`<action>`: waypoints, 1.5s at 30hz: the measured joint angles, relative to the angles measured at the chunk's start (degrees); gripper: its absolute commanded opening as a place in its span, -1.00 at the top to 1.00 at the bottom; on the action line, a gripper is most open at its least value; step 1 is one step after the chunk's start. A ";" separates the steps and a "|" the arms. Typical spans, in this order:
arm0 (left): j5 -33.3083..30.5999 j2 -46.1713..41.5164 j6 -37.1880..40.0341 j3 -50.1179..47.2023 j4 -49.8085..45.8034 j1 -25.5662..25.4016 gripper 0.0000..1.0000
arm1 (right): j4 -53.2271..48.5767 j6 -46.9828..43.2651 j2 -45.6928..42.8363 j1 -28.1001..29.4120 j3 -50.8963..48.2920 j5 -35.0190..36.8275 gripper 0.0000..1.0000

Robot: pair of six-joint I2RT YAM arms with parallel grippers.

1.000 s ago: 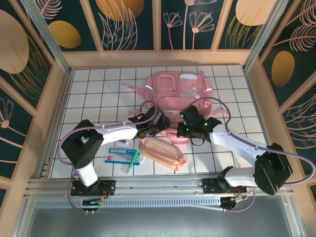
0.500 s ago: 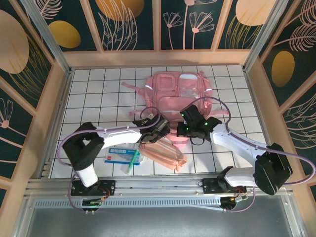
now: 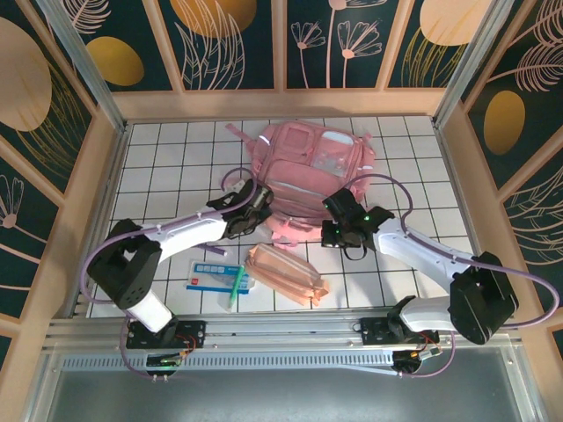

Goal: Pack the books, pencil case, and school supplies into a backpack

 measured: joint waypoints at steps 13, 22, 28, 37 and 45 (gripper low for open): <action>9.33 -1.73 -2.38 -4.66 6.01 -0.70 -0.44 | 5.05 6.88 12.17 3.98 12.90 -4.33 0.13; 8.15 6.36 -0.98 -1.22 6.73 4.04 -0.29 | 7.72 12.70 17.73 8.74 13.31 -0.50 0.10; 10.23 10.25 -1.46 -1.01 9.66 4.98 0.00 | 7.58 15.91 21.20 10.86 16.39 5.25 0.09; 11.39 6.36 -4.24 -4.26 12.98 5.16 0.82 | 1.75 19.30 26.32 15.34 22.95 17.25 0.14; 12.11 3.06 -4.90 -7.26 14.25 5.16 0.90 | 1.09 21.42 27.36 15.67 23.19 18.45 0.55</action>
